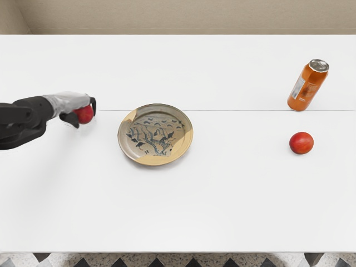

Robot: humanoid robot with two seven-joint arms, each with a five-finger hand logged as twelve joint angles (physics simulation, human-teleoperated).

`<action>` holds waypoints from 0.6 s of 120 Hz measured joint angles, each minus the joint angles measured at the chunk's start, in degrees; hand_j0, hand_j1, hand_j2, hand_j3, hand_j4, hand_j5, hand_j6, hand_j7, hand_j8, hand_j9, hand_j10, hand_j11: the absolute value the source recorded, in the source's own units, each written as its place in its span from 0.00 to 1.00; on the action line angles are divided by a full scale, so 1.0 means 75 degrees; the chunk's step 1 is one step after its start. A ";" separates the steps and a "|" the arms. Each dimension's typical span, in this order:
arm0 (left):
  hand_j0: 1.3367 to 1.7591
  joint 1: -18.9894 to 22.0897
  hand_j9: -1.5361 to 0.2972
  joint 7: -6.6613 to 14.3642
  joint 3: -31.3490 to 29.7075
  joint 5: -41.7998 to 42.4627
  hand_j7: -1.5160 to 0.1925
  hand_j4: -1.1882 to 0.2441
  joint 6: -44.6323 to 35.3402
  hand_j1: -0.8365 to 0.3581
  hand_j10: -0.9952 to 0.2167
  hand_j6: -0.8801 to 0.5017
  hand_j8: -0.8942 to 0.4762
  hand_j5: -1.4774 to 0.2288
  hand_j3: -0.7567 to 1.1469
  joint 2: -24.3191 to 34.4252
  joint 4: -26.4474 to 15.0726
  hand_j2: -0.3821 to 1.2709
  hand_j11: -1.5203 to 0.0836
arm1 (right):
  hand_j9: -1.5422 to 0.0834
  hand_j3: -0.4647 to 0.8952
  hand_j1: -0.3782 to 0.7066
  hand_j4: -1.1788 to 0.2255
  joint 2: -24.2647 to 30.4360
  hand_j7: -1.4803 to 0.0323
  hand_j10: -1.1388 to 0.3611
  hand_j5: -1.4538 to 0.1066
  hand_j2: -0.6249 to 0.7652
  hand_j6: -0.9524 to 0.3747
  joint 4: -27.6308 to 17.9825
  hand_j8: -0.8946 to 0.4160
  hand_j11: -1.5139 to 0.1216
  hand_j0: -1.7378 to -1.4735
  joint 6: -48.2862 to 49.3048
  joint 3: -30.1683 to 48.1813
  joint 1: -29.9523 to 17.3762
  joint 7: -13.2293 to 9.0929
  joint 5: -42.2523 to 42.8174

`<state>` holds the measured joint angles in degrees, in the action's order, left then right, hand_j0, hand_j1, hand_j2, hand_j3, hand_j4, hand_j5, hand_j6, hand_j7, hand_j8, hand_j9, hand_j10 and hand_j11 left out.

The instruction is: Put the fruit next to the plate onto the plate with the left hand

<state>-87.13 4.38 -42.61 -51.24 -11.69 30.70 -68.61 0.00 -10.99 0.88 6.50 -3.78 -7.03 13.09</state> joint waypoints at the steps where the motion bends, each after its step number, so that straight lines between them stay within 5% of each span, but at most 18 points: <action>1: 0.70 -0.0030 0.20 0.0000 0.0000 0.0010 0.21 0.68 0.0005 0.25 0.14 0.58 0.51 0.16 0.40 0.0014 -0.0011 0.50 0.21 | 0.92 0.34 0.06 0.82 0.0000 0.95 0.74 0.90 0.44 0.69 0.0000 0.66 0.90 0.30 0.0000 0.0000 0.0000 0.0000 0.0000; 40: 0.71 -0.1765 0.19 -0.0020 0.0149 0.1382 0.19 0.69 0.1073 0.27 0.13 0.58 0.50 0.11 0.40 0.0695 -0.1310 0.47 0.20 | 0.92 0.34 0.06 0.82 0.0000 0.95 0.74 0.90 0.44 0.69 0.0000 0.66 0.90 0.30 0.0000 0.0000 0.0000 0.0000 0.0000; 72: 0.71 -0.2588 0.19 -0.0027 0.0498 0.2102 0.18 0.71 0.2224 0.26 0.13 0.59 0.50 0.10 0.40 0.0534 -0.2189 0.48 0.20 | 0.92 0.34 0.06 0.82 0.0000 0.95 0.74 0.90 0.44 0.69 0.0000 0.66 0.90 0.30 0.0000 0.0000 0.0000 0.0000 0.0000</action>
<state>-106.54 4.18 -38.87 -35.47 5.00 34.71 -85.02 0.00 -10.99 0.88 6.50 -3.78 -7.03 13.09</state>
